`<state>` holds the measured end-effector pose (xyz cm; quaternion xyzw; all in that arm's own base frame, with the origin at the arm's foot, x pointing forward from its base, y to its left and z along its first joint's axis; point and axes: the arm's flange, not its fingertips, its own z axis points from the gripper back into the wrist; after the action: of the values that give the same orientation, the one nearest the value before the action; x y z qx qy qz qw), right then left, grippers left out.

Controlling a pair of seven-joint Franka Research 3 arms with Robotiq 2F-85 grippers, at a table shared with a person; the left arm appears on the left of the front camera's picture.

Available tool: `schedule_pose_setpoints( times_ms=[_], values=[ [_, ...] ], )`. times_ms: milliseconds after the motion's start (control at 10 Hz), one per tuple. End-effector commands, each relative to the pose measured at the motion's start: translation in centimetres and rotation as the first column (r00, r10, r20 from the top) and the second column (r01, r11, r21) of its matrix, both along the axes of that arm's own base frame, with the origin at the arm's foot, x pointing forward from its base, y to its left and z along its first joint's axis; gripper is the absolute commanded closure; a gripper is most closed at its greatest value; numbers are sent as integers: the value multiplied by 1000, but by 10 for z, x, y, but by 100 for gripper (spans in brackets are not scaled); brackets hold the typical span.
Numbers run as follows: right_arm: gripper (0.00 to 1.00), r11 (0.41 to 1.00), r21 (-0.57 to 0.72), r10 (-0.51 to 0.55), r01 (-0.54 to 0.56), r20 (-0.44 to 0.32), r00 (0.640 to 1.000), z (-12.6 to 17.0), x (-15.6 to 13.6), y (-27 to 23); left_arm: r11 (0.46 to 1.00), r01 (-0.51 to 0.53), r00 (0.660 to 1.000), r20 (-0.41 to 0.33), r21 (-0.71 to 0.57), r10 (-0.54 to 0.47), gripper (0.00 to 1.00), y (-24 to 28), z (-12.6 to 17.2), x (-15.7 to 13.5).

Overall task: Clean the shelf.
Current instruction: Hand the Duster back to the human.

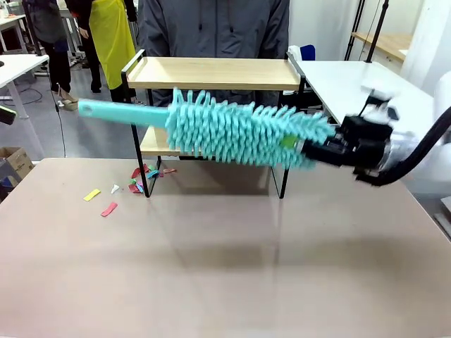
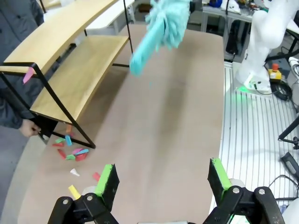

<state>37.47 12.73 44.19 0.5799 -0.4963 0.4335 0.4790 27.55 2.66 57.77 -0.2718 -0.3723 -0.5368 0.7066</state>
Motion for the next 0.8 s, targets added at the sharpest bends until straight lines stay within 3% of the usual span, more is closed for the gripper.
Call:
schedule_pose_setpoints(
  times_ms=[0, 200, 300, 400, 600, 700],
  values=[
    [84, 995, 2, -96, 96, 23, 995, 65, -7, -4, 1000, 22, 1000, 18, -23, -21, 0, 0, 0, 2],
    [84, 965, 5, -264, 264, 47, 964, 116, -2, -26, 1000, 22, 1000, 18, -23, -21, 0, 0, 0, 2],
    [84, 928, 7, -372, 372, 46, 927, 129, -4, -42, 1000, 22, 1000, 18, -23, -21, 0, 0, 0, 2],
    [84, 864, 20, -503, 503, 58, 862, 142, -5, -62, 1000, 22, 1000, 18, -23, -21, 0, 0, 0, 2],
    [84, 685, 40, -728, 727, 47, 684, 155, -13, -106, 1000, 22, 1000, 18, -23, -21, 0, 0, 0, 2],
    [84, 566, 25, -824, 824, 36, 565, 155, -13, -133, 1000, 22, 1000, 18, -23, -21, 0, 0, 0, 2]
  ],
)
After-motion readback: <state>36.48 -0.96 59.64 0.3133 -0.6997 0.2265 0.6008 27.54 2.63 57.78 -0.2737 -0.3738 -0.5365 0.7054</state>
